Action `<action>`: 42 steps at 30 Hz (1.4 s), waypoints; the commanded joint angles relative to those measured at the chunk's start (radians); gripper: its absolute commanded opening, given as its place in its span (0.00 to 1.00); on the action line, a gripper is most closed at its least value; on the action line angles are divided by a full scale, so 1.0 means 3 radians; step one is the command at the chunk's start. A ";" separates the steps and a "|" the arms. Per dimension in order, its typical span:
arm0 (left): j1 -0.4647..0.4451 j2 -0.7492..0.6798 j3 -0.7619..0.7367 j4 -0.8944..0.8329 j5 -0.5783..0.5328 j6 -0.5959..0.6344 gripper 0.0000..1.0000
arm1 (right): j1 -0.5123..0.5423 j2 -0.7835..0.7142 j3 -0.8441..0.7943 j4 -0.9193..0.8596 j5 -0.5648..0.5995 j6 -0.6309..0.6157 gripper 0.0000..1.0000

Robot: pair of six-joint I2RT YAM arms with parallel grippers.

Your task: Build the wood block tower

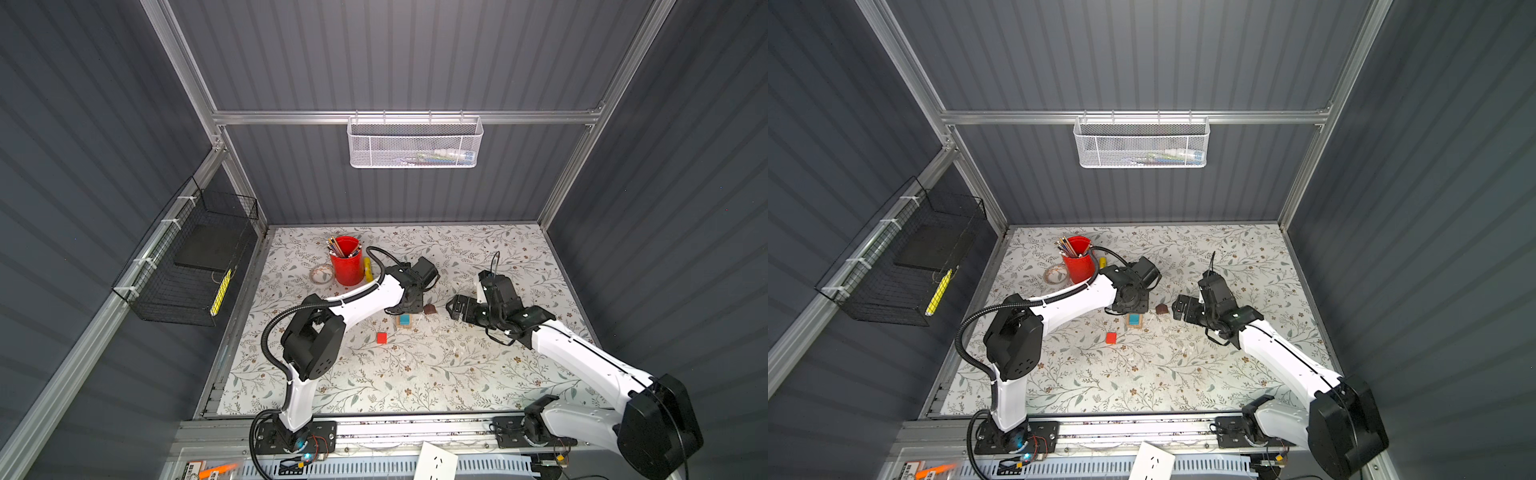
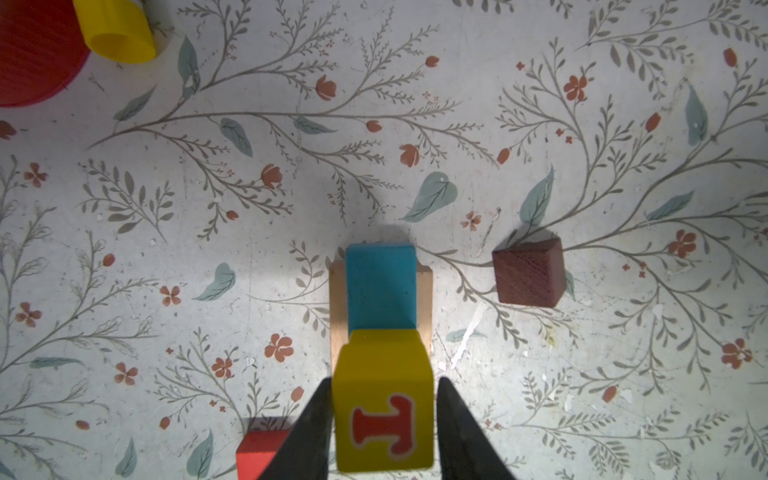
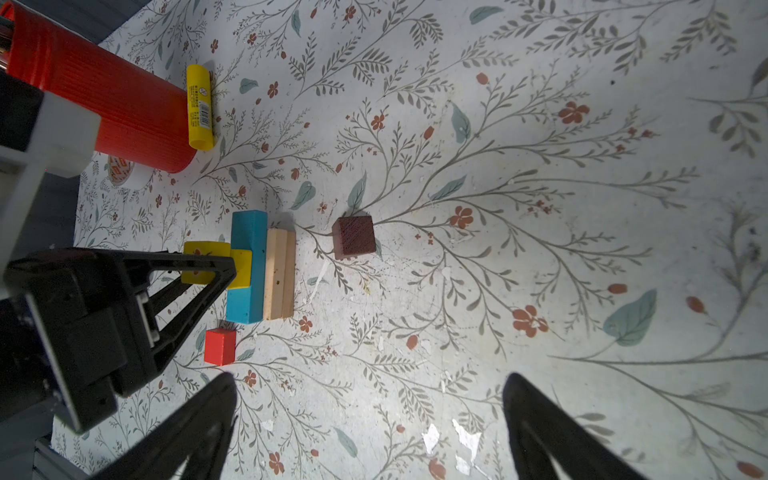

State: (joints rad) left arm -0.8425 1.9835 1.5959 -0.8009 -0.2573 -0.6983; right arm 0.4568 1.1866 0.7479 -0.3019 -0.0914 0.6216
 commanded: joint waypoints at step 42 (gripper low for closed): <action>-0.0019 -0.0147 -0.0043 -0.0107 0.0110 0.0055 0.32 | -0.0042 0.0064 -0.0033 0.0035 -0.0069 0.0031 0.99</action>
State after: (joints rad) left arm -0.8429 1.9823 1.5955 -0.8074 -0.2485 -0.6983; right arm 0.4503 1.1999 0.7467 -0.2993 -0.1066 0.6254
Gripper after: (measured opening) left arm 0.317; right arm 0.989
